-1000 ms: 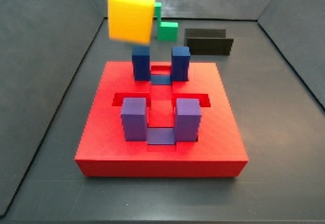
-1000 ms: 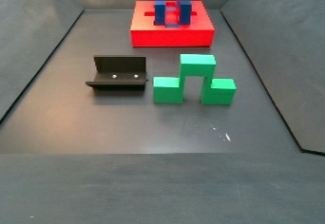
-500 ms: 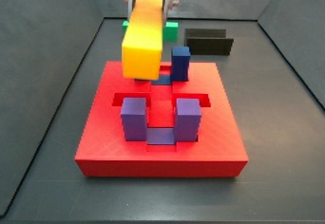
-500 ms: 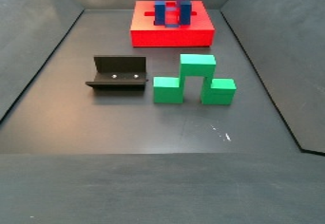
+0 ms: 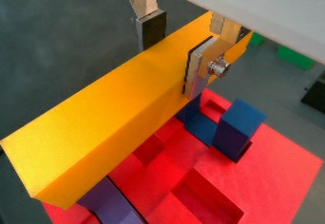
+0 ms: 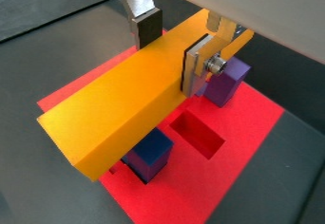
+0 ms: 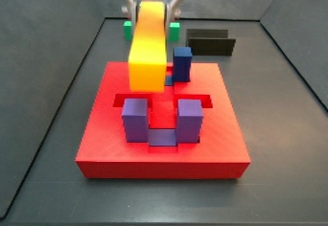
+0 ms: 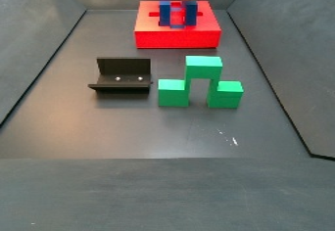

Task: Pick up the yellow object. Move up. Move to above the board. Insert the yellow object.
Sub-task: Insert the yellow object.

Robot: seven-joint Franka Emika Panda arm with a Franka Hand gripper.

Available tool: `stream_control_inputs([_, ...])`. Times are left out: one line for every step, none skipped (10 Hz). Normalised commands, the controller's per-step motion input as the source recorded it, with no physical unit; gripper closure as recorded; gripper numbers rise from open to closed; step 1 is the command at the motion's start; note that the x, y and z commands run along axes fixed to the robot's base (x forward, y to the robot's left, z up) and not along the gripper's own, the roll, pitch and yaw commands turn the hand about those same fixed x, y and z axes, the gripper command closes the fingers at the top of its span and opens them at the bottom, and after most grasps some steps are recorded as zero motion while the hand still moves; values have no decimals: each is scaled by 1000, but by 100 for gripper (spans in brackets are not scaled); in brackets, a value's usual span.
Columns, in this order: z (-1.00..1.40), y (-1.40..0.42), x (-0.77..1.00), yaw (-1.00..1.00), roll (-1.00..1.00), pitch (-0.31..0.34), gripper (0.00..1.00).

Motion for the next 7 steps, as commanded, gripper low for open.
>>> stream_control_inputs([-291,-3,120,49,31,-367,100])
stream_control_inputs([-169,-80,54,20,113,-291,100])
stream_control_inputs([0,-260,17,0,231,-160,100])
stream_control_inputs([200,-397,211,0,269,-43,100])
stream_control_inputs([126,-277,226,3,160,-77,100])
stream_control_inputs([20,-206,140,0,133,-156,100])
stream_control_inputs([0,-83,0,0,110,-249,100])
